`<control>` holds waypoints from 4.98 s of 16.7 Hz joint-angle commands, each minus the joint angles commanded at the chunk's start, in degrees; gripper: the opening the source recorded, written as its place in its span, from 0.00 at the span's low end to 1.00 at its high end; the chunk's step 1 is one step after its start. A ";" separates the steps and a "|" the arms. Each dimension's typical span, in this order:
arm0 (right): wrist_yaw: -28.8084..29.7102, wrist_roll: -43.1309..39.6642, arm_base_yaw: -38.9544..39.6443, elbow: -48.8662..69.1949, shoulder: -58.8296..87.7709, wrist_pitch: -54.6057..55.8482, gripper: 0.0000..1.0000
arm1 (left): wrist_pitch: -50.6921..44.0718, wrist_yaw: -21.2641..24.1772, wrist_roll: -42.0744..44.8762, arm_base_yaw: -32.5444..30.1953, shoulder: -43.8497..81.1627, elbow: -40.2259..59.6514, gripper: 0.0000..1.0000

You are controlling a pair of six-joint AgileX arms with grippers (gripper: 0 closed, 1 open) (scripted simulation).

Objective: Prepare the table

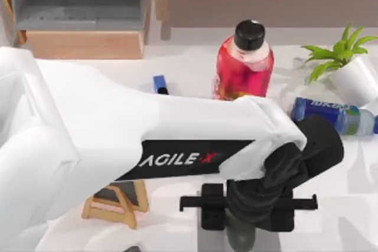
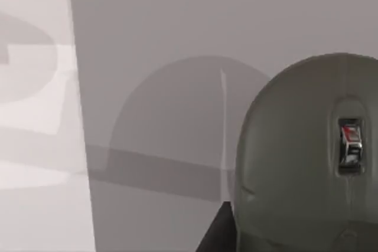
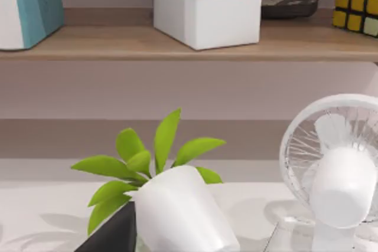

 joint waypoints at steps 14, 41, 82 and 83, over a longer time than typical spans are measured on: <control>0.00 0.00 0.00 0.00 0.00 0.00 1.00 | 0.00 0.00 0.00 0.00 0.00 0.00 1.00; 0.00 0.00 0.00 0.00 0.00 0.00 1.00 | 100.96 45.54 106.54 68.34 -15.47 -49.91 1.00; 0.00 0.00 0.00 0.00 0.00 0.00 1.00 | 136.96 45.59 151.16 100.53 -2.74 -52.84 0.00; 0.00 0.00 0.00 0.00 0.00 0.00 1.00 | 136.96 45.59 151.16 100.53 -2.74 -52.84 0.00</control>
